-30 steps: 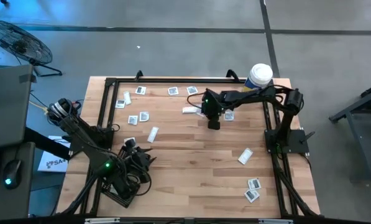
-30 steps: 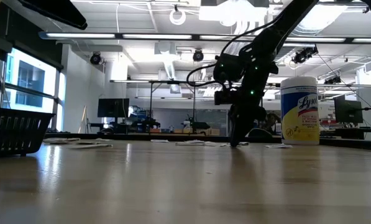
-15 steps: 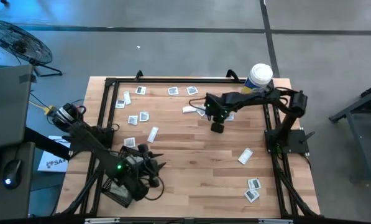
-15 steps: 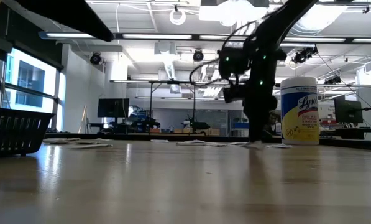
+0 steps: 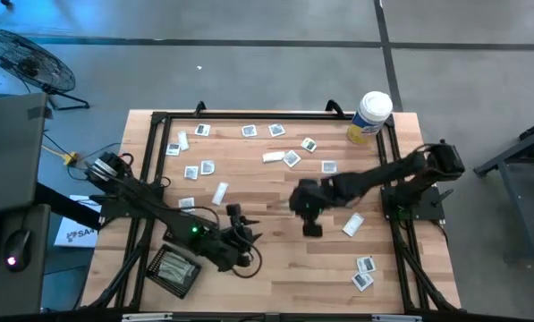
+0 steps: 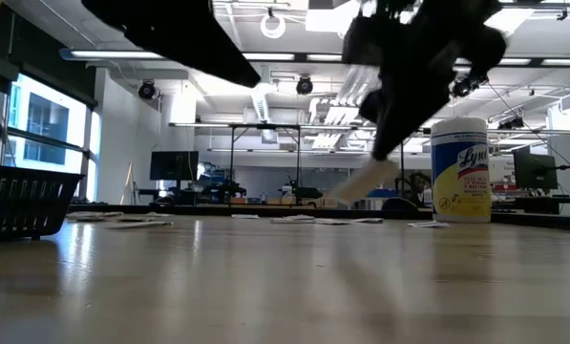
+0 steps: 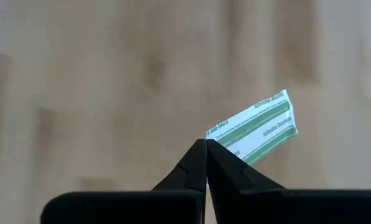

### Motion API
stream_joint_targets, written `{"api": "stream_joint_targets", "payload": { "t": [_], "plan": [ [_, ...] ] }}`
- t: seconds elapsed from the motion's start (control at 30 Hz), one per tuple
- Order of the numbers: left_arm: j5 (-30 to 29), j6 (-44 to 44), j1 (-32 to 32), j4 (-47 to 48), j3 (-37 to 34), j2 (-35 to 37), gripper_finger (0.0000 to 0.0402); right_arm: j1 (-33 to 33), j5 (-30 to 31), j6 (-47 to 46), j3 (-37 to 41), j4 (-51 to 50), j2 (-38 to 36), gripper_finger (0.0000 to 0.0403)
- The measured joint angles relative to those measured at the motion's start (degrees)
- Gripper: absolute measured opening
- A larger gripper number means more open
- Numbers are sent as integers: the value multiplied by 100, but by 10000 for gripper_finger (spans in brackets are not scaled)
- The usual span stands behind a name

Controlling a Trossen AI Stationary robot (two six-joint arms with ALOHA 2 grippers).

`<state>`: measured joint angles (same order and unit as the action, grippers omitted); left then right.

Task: Pick & Place First Aid Supplies
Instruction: Put the bandage into the bottom black bin

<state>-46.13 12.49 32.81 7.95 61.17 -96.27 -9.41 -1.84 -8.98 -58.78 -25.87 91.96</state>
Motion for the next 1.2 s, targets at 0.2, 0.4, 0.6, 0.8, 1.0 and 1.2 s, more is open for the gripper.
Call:
{"api": "stream_joint_targets", "payload": {
  "t": [0.2, 0.4, 0.6, 0.8, 1.0, 1.2],
  "plan": [
    [241, -781, -117, -1122, 2, -539, 175, -858, -7, -132, -5, 1208, -6, 1],
    [995, -1443, -253, -1760, 4, -779, 175, -1284, -17, -107, -5, 1996, -6, 0],
    [1409, -1572, -344, -2056, 2, -869, 172, -1353, -20, -7, -5, 2375, -8, 0],
    [1533, -1580, -314, -2206, 4, -867, 100, -1338, -9, 2, -5, 2322, -8, 0],
    [1663, -1568, -323, -2204, 4, -867, 7, -1336, -9, 3, -5, 2260, -8, 0],
    [1670, -1639, -318, -2090, 4, -775, 3, -1345, 124, 197, -5, 2322, -8, 11]
  ]
}}
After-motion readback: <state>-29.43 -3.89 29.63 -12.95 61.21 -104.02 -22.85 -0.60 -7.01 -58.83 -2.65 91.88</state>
